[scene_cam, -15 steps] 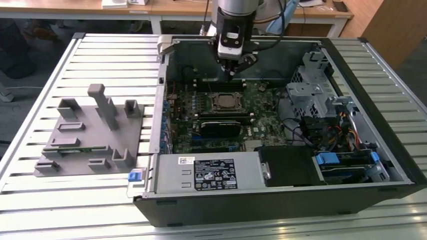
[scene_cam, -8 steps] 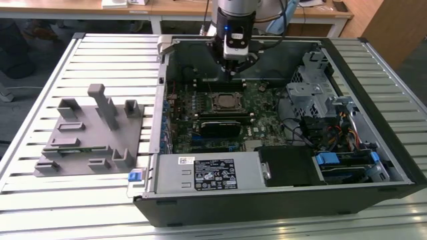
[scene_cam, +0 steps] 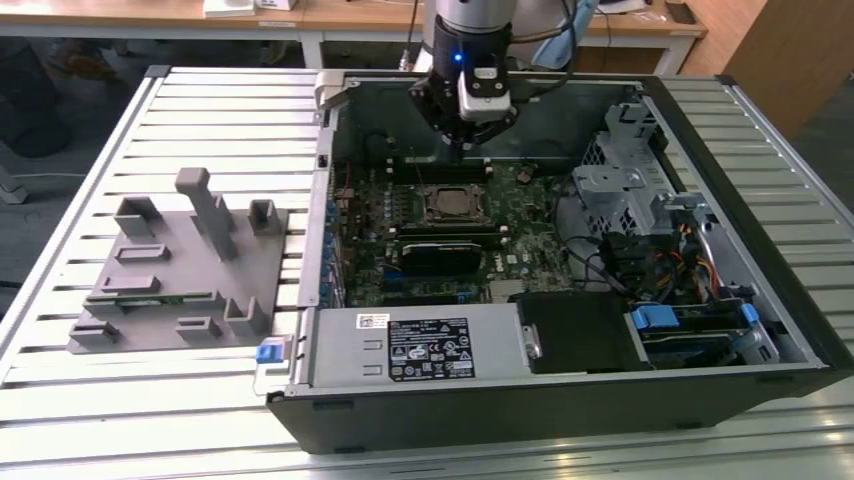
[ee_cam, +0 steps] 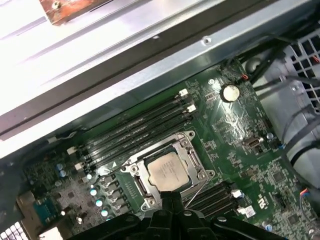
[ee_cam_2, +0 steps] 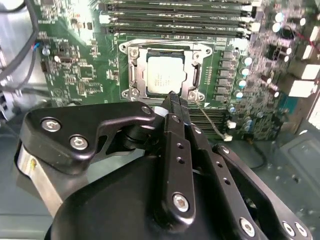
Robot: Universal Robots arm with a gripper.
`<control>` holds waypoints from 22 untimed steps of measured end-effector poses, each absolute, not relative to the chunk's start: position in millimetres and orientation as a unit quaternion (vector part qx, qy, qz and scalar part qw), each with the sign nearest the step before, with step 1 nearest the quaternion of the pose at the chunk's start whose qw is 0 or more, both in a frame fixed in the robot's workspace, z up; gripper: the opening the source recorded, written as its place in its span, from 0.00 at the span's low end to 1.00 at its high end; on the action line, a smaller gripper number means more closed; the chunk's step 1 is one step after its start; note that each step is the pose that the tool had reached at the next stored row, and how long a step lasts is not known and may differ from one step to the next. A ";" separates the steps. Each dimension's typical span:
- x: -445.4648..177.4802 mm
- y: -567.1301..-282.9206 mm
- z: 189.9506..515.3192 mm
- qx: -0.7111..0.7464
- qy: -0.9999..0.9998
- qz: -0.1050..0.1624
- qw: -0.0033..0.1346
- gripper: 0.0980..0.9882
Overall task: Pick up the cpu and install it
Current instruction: 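Install the first cpu locking lever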
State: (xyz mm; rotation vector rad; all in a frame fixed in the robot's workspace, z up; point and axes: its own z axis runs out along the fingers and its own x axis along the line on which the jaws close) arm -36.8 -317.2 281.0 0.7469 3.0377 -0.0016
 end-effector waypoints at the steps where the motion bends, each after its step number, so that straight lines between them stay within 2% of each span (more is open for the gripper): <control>1: -36.8 -317.2 280.9 0.230 0.973 0.000 0.007 0.01; 22: -40.8 -317.2 277.5 0.060 0.998 0.001 0.007 0.01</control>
